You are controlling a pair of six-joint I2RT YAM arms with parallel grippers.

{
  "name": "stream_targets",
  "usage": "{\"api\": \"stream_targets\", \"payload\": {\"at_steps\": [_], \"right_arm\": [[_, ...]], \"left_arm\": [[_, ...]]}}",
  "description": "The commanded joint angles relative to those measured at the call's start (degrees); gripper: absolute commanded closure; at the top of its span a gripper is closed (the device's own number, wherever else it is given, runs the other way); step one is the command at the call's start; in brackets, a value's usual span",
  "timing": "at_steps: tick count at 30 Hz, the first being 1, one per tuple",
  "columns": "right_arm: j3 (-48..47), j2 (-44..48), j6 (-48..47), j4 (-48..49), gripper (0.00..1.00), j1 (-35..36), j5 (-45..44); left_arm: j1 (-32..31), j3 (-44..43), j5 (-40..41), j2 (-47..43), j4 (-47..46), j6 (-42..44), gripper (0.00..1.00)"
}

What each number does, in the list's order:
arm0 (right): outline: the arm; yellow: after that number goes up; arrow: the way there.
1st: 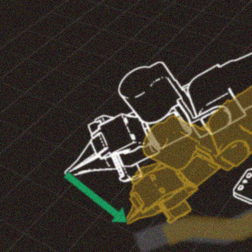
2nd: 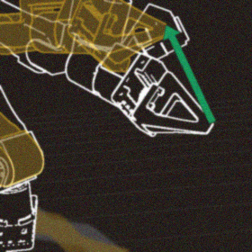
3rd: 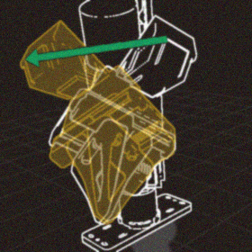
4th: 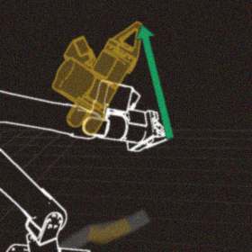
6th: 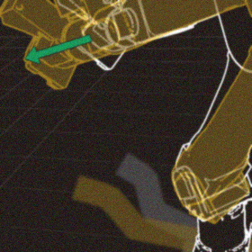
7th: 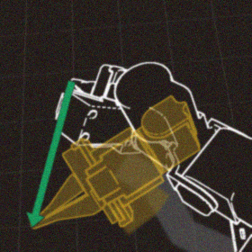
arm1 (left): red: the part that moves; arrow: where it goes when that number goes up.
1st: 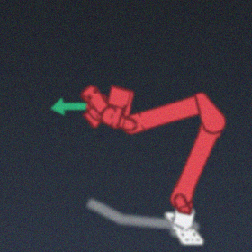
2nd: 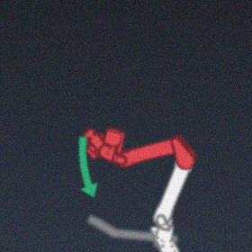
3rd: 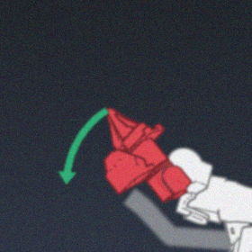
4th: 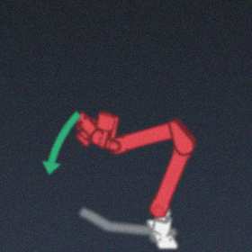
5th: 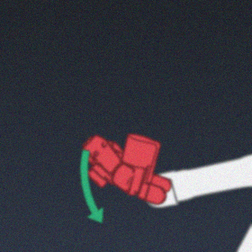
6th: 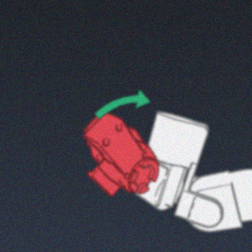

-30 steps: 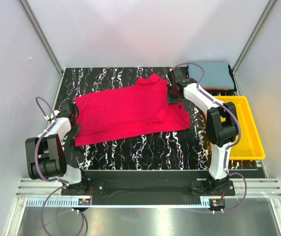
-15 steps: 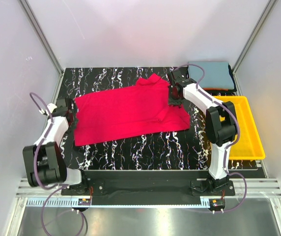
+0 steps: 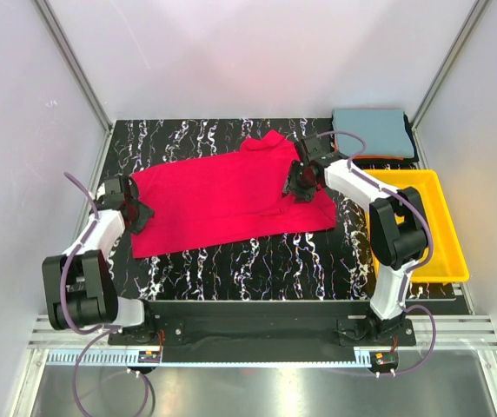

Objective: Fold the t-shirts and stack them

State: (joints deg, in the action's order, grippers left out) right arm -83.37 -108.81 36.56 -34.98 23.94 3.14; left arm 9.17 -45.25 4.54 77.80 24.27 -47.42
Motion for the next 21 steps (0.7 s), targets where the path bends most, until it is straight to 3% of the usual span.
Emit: {"api": "stream_targets", "payload": {"at_steps": [1,15,21], "right_arm": [[1.8,-0.3,9.4,4.5,0.48,1.2,2.7],[5.8,-3.0,25.1,6.6,0.51,1.2,5.3],[5.3,-4.6,27.3,6.4,0.53,1.2,5.8]], "left_arm": [[0.0,0.3,-6.2,1.1,-3.9,1.8,0.56],[-0.3,5.4,1.1,0.9,-3.5,-2.1,0.57],[-0.4,4.1,-0.6,5.3,-2.8,-1.6,0.57]]}}
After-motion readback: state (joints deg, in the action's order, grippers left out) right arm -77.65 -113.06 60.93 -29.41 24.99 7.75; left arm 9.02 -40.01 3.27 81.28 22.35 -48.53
